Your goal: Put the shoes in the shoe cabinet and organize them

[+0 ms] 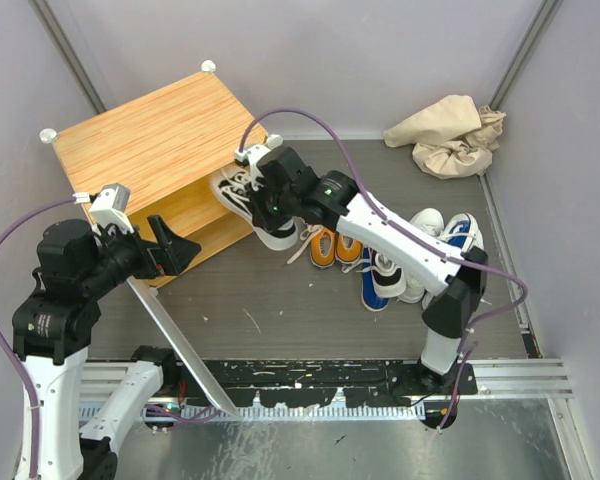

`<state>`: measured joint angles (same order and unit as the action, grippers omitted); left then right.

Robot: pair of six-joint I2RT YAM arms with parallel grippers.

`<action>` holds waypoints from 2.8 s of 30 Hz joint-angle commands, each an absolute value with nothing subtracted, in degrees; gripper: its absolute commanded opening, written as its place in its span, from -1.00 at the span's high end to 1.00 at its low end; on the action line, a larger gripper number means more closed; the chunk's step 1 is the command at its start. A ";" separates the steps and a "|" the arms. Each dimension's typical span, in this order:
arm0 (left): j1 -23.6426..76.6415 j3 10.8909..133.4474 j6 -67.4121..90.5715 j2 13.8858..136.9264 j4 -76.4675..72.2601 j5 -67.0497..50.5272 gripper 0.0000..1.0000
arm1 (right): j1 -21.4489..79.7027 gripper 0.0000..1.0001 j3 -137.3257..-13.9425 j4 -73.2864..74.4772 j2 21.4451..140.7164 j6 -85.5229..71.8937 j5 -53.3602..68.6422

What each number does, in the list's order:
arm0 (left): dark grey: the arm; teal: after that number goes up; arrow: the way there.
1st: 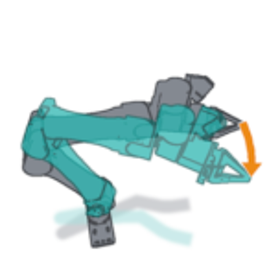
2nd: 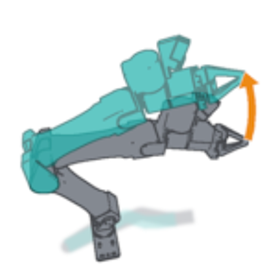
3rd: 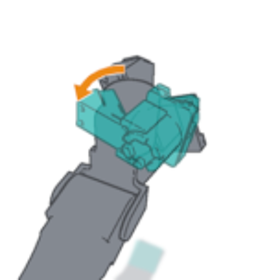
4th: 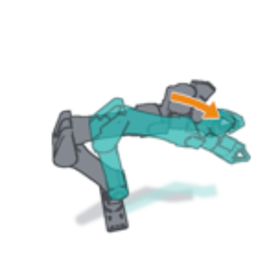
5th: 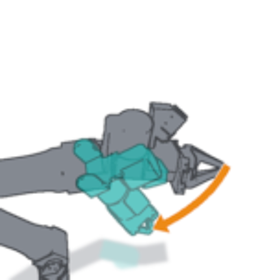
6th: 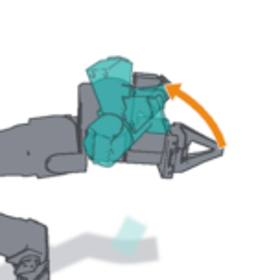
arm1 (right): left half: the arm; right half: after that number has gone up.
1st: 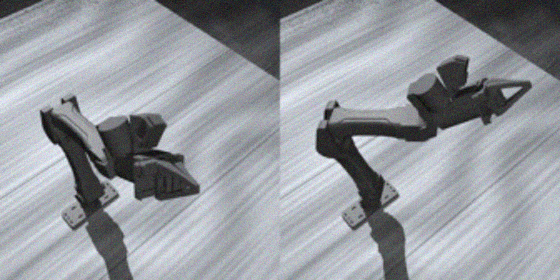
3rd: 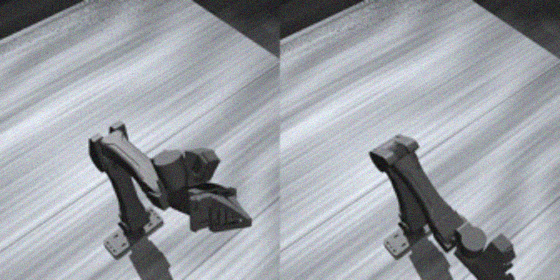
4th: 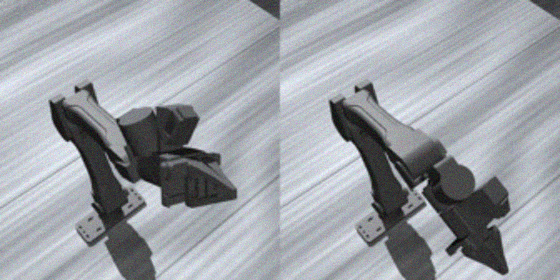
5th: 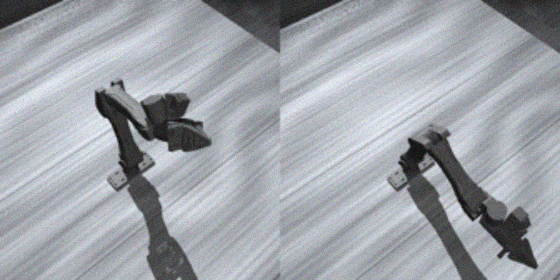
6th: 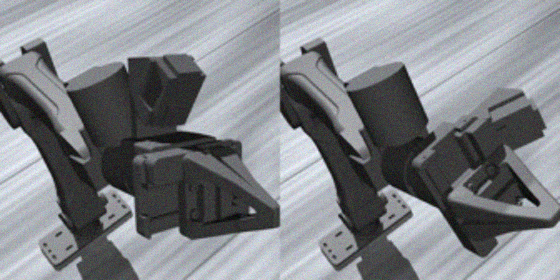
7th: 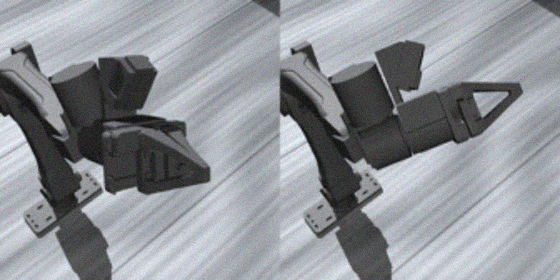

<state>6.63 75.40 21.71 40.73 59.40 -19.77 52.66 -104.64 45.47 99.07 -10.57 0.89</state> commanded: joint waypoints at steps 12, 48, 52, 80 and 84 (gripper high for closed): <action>6.77 74.40 22.59 40.65 57.26 -21.21 -0.96 | 49.07 0.98 -124.88 34.63 113.55 -2.35 1.98; 6.77 75.10 22.39 40.85 60.05 -19.91 -0.96 | 47.20 -0.47 -114.22 21.77 112.31 -2.52 3.95; 6.77 75.06 22.25 40.95 60.19 -19.70 -0.96 | 47.20 -0.83 -109.06 21.09 106.41 -2.09 1.51; 6.77 74.43 20.87 41.67 61.67 -17.56 -0.96 | 47.25 -0.64 -89.48 9.19 99.06 0.85 -1.23; 6.77 74.37 20.83 41.66 62.07 -17.54 -0.96 | 47.23 -0.53 -90.34 8.62 101.08 1.72 -2.31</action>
<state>6.66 74.30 21.61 41.85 61.78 -18.15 47.40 -89.43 14.50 100.09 0.19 -0.38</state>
